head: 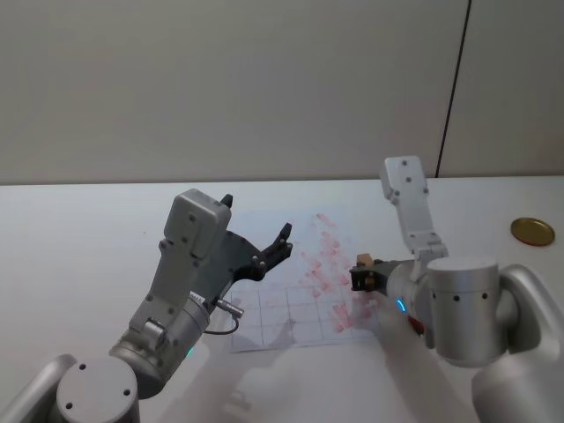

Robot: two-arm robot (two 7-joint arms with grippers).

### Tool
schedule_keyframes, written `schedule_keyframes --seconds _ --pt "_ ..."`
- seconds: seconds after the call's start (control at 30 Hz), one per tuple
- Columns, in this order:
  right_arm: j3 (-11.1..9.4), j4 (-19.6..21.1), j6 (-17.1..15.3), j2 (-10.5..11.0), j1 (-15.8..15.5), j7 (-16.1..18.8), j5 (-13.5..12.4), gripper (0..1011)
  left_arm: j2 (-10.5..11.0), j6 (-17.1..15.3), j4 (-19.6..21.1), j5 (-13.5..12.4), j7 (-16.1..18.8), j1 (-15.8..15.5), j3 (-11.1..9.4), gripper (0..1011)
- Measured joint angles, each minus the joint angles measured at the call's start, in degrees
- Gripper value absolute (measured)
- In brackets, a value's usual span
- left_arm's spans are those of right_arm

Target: Use the one hand to pick up the stamp and affix it onto the A4 paper.

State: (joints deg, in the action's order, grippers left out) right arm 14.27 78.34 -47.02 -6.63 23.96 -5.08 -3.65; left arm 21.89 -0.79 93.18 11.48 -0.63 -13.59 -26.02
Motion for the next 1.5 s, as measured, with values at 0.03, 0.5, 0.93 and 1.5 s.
schedule_keyframes --seconds 0.03,0.5,0.93,1.5 --pt "0.0 -0.8 0.0 -0.2 0.4 0.4 0.1 214 0.0 0.0 0.0 0.0 0.0 0.0 0.0 993" --pt "-0.2 -6.6 1.3 -1.2 3.2 2.9 1.0 214 0.0 0.0 0.0 0.0 0.0 0.0 0.0 993" --pt "-1.0 -9.4 1.2 -1.5 4.1 3.1 1.0 216 0.0 0.0 0.0 0.0 0.0 0.0 0.0 993" --pt "-1.9 -10.3 0.9 -1.2 3.5 3.6 1.0 214 0.0 0.0 0.0 0.0 0.0 0.0 0.0 993"
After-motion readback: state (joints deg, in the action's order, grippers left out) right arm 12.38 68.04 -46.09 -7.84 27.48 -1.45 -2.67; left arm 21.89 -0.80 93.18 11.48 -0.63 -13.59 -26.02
